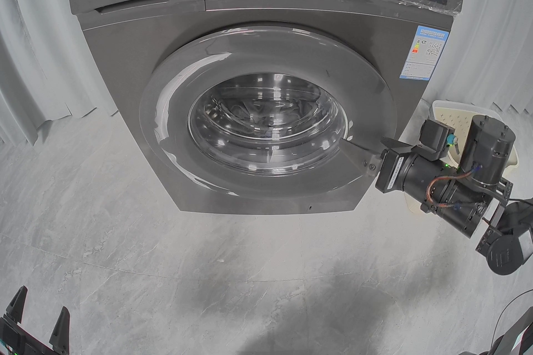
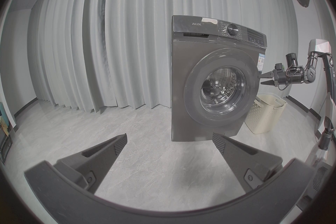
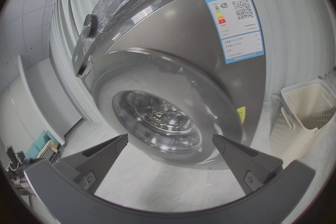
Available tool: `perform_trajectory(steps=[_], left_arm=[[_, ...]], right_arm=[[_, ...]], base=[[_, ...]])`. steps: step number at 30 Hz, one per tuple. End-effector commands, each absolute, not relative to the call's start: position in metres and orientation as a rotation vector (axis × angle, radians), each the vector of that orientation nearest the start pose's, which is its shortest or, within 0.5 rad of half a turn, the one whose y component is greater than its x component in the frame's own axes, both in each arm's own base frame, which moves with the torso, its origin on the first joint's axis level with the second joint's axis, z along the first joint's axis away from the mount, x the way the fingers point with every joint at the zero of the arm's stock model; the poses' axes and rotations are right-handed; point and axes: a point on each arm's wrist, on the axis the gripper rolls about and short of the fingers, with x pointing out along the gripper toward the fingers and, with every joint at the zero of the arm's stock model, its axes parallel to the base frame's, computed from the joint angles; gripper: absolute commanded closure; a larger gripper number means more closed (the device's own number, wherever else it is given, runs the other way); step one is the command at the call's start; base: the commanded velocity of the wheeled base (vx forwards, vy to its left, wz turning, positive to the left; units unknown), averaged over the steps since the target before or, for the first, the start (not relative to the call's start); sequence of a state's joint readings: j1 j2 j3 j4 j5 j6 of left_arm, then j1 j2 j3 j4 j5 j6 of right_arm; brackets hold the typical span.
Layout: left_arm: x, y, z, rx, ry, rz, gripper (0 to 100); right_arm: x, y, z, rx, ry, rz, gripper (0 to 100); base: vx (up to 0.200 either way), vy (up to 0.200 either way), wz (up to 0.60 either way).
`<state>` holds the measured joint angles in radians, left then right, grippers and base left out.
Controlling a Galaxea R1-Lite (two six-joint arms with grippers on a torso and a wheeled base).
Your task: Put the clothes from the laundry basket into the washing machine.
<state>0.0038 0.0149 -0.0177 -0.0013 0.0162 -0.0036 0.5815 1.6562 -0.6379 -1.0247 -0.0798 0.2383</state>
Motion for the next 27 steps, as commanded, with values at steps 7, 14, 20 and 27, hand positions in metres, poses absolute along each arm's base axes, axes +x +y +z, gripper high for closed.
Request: perform_trajectory(steps=[7, 14, 20, 27], left_arm=[[-0.023, 0.000, 0.076, -0.005, -0.002, 0.021, 0], [-0.023, 0.000, 0.075, -0.005, 0.000, 0.021, 0], [-0.023, 0.000, 0.076, -0.005, -0.002, 0.020, 0], [-0.023, 0.000, 0.076, -0.005, -0.002, 0.020, 0]], right_arm=[[0.227, 0.165, 0.197, 0.253, -0.021, 0.564, 0], [0.234, 0.164, 0.211, 0.234, -0.086, 0.549, 0], [0.239, 0.158, 0.219, 0.224, -0.127, 0.491, 0], [0.240, 0.157, 0.221, 0.234, -0.155, 0.469, 0]], base=[[0.200, 0.000, 0.00], [0.057, 0.000, 0.00], [0.000, 0.000, 0.00], [0.000, 0.000, 0.00]])
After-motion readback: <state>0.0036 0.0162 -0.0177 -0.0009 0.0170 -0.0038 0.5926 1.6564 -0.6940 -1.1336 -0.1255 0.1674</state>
